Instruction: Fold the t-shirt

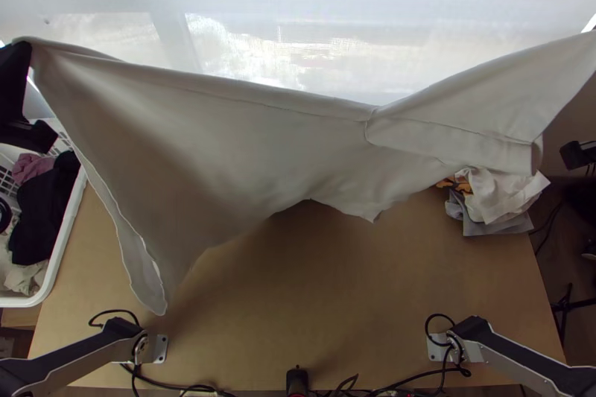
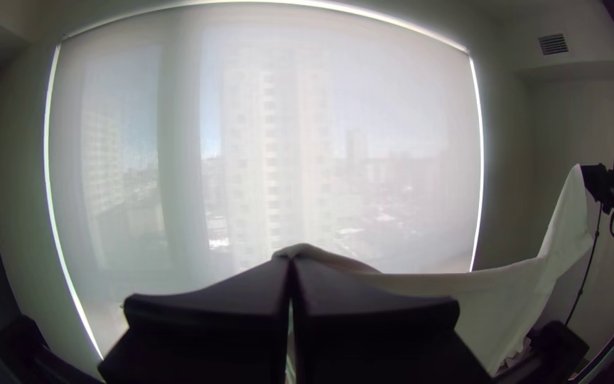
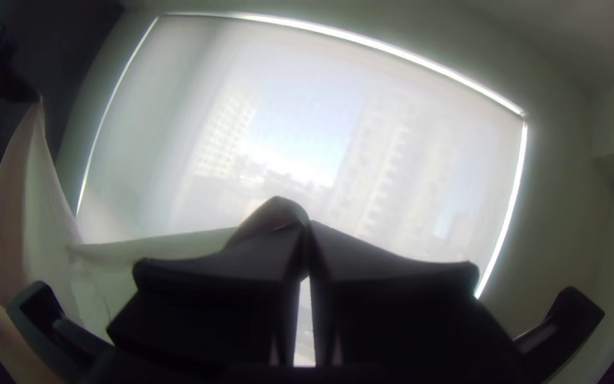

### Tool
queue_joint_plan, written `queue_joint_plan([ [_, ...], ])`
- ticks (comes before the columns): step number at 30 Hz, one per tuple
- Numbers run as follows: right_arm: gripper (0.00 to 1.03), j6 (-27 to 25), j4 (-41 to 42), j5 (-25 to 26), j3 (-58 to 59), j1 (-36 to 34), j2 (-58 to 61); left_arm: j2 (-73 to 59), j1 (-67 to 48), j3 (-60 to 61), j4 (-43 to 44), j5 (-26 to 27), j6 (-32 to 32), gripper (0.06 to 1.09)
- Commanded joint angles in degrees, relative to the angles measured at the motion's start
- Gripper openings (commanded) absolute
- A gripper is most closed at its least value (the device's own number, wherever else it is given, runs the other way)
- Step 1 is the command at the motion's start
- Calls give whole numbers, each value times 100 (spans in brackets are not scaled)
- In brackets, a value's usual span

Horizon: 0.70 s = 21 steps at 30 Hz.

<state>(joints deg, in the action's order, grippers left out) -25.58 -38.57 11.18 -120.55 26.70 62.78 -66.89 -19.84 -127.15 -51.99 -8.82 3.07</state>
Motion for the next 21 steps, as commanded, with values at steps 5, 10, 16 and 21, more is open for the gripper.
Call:
queue_joint_plan([
  [5, 2, 80, 438, 7, -979, 195, 586, 27, -135, -46, 839, -401, 185, 9],
  [10, 2, 212, 868, 7, -997, 292, 603, -43, -135, -73, 1402, -639, 361, 9],
  [16, 2, 677, 1053, 60, -1269, 275, 603, -69, -126, -73, 1507, -929, 493, 9],
  [21, 2, 335, 1642, 69, -1322, 239, 498, -78, -126, -11, 1437, -1078, 598, 9],
])
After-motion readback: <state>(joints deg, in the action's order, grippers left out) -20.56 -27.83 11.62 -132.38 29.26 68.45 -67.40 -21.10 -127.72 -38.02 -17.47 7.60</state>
